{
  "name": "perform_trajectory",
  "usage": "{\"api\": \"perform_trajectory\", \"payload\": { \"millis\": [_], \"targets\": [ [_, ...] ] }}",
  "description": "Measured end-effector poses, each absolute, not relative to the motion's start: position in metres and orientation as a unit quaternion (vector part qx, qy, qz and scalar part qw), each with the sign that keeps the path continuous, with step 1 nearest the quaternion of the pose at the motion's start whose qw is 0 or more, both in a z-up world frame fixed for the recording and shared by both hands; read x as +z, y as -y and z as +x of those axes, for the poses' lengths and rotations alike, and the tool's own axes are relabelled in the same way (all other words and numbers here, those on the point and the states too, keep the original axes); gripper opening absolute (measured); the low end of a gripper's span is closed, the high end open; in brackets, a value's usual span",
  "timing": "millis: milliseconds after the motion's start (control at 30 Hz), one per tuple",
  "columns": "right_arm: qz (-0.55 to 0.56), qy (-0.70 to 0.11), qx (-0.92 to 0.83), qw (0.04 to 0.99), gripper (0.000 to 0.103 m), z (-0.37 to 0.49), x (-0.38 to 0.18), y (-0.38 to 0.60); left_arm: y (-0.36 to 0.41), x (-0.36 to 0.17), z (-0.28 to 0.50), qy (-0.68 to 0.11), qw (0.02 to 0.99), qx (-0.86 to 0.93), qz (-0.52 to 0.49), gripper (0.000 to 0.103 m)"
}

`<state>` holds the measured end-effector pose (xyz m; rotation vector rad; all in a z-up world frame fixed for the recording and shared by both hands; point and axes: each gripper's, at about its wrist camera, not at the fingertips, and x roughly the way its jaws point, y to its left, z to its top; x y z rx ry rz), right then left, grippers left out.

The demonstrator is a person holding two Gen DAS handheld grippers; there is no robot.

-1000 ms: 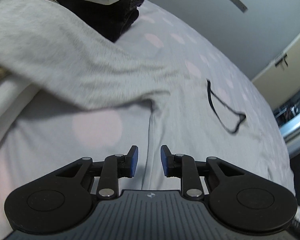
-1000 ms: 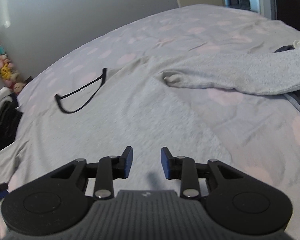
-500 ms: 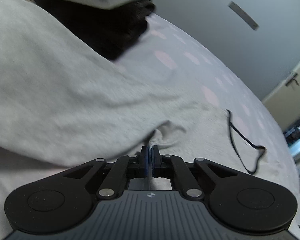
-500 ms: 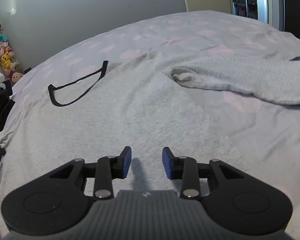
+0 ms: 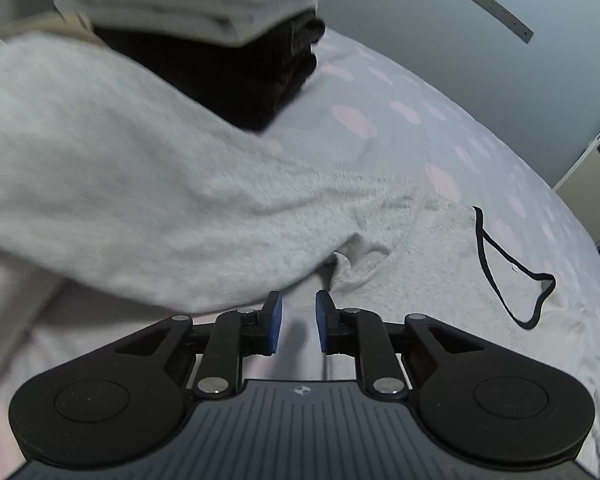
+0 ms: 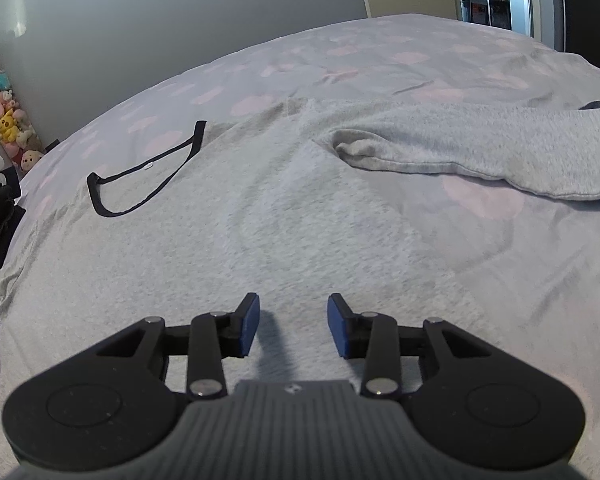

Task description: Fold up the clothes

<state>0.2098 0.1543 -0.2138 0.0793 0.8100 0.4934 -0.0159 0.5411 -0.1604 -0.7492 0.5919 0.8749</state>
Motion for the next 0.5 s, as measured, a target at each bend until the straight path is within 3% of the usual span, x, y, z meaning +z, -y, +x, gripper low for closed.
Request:
{"api": "perform_trajectory", "payload": {
  "millis": [200,333,500],
  "targets": [
    [0.030,-0.384,0.237,0.892,0.046,0.206,-0.211,-0.154,-0.520,-0.118,-0.048,-0.267,0.791,0.454,-0.311,0.023],
    [0.010,-0.374,0.231,0.898,0.047,0.201,-0.210,-0.156,-0.503,-0.097,-0.080,-0.241,0.792,0.483,-0.287,0.035],
    [-0.016,-0.362,0.222,0.905,0.052,0.195,-0.209,-0.159,-0.491,-0.082,-0.113,-0.220,0.763,0.558,-0.243,0.035]
  ]
}}
